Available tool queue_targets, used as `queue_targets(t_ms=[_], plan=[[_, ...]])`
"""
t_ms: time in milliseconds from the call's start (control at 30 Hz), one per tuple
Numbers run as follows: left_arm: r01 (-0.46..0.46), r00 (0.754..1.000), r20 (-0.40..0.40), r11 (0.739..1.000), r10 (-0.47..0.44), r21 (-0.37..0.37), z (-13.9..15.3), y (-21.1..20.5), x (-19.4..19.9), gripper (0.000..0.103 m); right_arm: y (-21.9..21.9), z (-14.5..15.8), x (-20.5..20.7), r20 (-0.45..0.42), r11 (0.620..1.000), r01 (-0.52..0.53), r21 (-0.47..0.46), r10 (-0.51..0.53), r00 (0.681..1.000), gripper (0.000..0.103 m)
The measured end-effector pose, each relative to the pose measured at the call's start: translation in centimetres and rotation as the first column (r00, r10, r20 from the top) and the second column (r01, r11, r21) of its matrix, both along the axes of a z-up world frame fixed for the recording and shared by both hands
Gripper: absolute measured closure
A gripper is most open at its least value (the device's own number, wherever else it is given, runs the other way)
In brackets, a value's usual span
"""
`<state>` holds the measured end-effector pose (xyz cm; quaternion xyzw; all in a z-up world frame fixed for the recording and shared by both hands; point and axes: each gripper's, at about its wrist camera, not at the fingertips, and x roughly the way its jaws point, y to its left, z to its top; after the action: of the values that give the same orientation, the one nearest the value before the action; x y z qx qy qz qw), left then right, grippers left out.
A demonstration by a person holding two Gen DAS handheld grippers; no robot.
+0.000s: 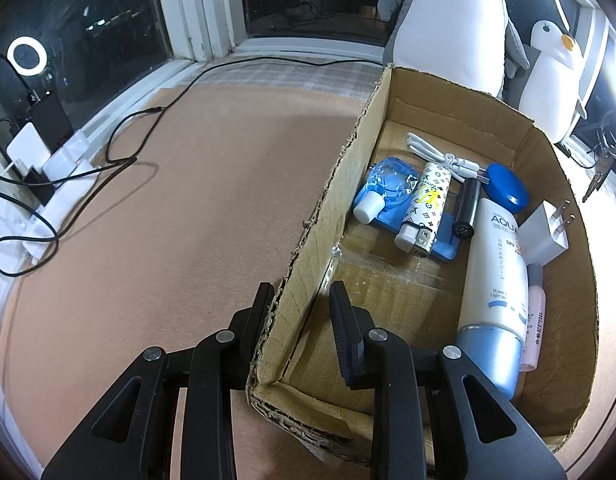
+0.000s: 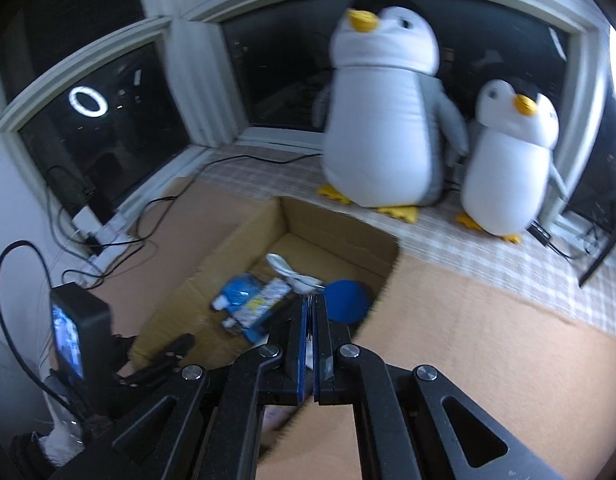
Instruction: Organize rigid objects
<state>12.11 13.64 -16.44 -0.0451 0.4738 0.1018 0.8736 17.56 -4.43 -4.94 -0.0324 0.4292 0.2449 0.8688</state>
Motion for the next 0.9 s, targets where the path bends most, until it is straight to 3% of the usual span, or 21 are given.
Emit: queue_targets(t_ms=[267, 633, 767, 800, 900], plan=[[0.001, 1.000, 0.000, 1.000, -0.001, 0.000, 0.0, 0.0, 0.0, 0.077, 3.5, -0.8, -0.5, 0.002, 0.997, -0.081, -0.015, 0.081, 0.997, 0.101], [0.000, 1.000, -0.001, 1.000, 0.000, 0.001, 0.0, 0.0, 0.0, 0.078, 5.3, -2.7, 0.1, -0.038, 0.992, -0.117, -0.037, 0.115, 0.993, 0.101], [0.000, 1.000, 0.000, 1.000, 0.000, 0.005, 0.0, 0.0, -0.1, 0.078, 6.0, -4.1, 0.5, -0.103, 0.985, -0.158, -0.069, 0.151, 0.983, 0.101], [0.001, 1.000, 0.000, 1.000, -0.001, 0.006, 0.0, 0.0, -0.2, 0.078, 6.0, -4.3, 0.4, -0.098, 0.985, -0.153, -0.082, 0.145, 0.985, 0.097], [0.001, 1.000, 0.004, 1.000, -0.001, 0.008, 0.2, 0.0, -0.4, 0.078, 5.5, -4.2, -0.1, -0.089, 0.986, -0.146, -0.077, 0.139, 0.986, 0.062]])
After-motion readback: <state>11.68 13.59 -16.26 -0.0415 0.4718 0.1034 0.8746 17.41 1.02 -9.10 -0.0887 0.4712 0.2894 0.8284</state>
